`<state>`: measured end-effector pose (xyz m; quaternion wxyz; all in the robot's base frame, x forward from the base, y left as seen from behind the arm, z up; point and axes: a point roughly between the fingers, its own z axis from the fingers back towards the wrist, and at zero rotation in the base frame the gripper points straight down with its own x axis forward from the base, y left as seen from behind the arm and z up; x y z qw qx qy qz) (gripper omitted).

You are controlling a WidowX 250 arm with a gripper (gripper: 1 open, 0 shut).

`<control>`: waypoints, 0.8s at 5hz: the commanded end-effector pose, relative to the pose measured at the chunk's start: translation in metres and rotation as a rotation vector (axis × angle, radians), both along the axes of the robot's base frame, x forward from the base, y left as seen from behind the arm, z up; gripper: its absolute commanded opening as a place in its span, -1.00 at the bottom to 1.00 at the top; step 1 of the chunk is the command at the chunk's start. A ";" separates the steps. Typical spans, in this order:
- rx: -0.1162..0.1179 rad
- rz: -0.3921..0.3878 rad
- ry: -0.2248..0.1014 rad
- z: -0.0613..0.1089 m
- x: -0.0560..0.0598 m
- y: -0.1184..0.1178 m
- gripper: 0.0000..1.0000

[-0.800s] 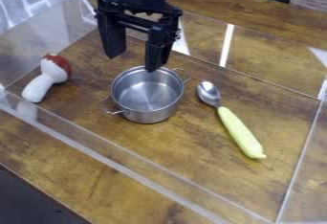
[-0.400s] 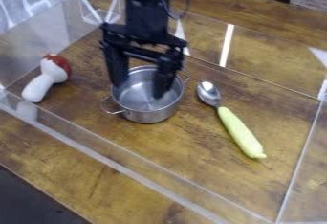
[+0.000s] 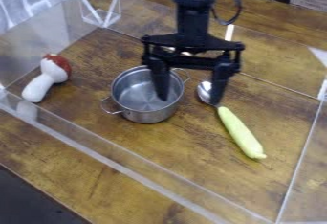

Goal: Move the green spoon to the left

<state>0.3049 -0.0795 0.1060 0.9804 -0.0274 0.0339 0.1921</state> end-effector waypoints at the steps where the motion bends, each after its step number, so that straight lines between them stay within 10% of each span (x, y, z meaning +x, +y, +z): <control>1: -0.031 0.137 -0.085 0.016 0.012 -0.018 1.00; 4: -0.057 0.317 -0.080 -0.034 0.039 -0.015 1.00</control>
